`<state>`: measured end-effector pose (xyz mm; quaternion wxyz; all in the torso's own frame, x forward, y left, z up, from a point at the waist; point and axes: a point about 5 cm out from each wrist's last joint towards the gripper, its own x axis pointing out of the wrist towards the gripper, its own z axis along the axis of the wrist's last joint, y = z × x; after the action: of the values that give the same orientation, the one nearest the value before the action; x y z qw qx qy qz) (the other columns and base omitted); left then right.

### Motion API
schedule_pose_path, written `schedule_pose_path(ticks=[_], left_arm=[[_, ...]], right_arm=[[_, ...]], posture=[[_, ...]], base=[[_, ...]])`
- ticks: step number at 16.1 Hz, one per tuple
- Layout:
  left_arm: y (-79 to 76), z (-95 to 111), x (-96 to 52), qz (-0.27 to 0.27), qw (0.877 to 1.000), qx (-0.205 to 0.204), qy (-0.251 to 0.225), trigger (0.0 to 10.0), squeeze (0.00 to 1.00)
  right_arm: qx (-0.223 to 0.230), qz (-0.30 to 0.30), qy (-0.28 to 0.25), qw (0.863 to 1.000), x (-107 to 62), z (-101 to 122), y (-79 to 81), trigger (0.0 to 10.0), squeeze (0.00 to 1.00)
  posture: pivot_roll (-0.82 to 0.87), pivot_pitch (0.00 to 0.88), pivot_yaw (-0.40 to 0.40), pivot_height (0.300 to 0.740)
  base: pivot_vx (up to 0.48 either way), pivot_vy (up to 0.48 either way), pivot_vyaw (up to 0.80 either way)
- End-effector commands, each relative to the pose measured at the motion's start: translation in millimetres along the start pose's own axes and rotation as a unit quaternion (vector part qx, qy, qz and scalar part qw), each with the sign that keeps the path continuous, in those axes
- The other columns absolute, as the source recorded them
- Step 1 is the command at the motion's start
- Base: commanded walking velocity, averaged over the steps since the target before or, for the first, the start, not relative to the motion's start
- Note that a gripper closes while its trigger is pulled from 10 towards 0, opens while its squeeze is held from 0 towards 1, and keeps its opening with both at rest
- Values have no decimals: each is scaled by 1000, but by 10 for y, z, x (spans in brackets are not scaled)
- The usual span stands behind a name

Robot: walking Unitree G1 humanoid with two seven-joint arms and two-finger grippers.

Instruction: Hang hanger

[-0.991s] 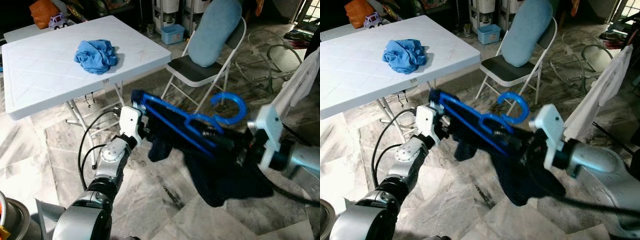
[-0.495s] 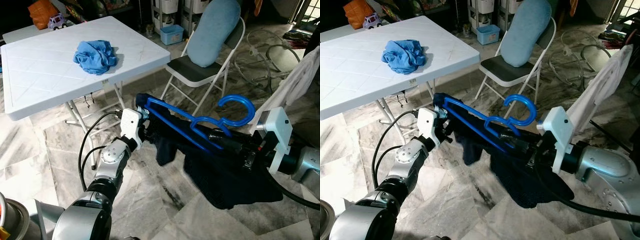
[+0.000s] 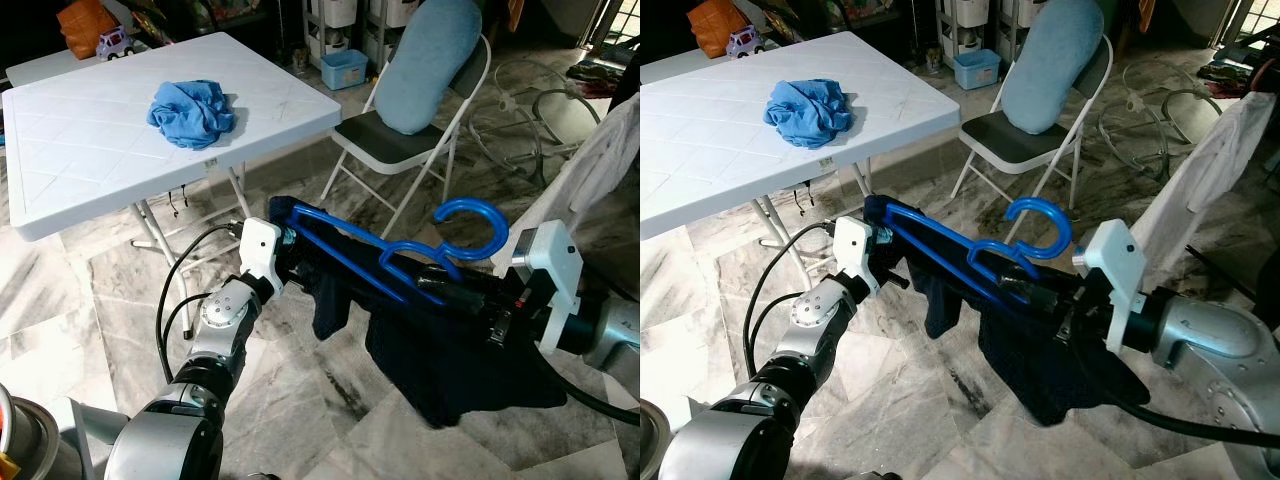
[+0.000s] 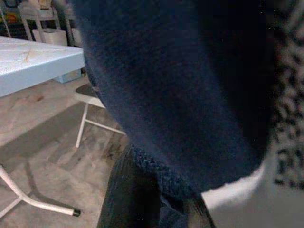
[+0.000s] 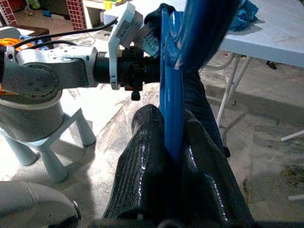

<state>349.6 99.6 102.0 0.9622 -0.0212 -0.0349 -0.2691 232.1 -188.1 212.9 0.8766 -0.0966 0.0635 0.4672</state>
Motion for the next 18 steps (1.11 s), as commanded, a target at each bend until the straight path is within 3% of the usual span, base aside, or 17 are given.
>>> schedule_pose_path(ticks=[1, 6, 8, 10, 13, 18], left_arm=[[153, 48, -24, 36, 999, -1, -1, 0, 0], [282, 121, -48, 79, 997, 20, -13, 0, 0], [442, 132, -122, 129, 991, 36, -6, 0, 0], [508, 97, -178, 150, 988, 43, 7, 0, 0], [563, 56, -240, 162, 986, 44, 19, 0, 0], [568, 79, -221, 162, 985, 54, 21, 0, 0]], right_arm=[[-7, 11, 3, 1000, -15, 10, 21, 10000, 0], [-4, 9, 49, 999, 11, -219, 14, 10000, 0], [-12, -34, 76, 996, 68, -377, -116, 10000, 0], [-24, -48, 83, 995, 83, -434, -157, 10000, 0], [-57, -130, 91, 986, 102, -472, -391, 10000, 0], [-82, -66, 155, 982, 136, -713, -228, 10000, 0]], posture=[[-222, 46, 56, 740], [-193, 47, 44, 740], [-180, 48, 39, 740], [-179, 48, 38, 740], [-169, 52, 41, 740], [-168, 53, 52, 740]], base=[[0, 0, 0], [0, 0, 0], [0, 0, 0], [0, 0, 0], [0, 0, 0], [0, 0, 0]])
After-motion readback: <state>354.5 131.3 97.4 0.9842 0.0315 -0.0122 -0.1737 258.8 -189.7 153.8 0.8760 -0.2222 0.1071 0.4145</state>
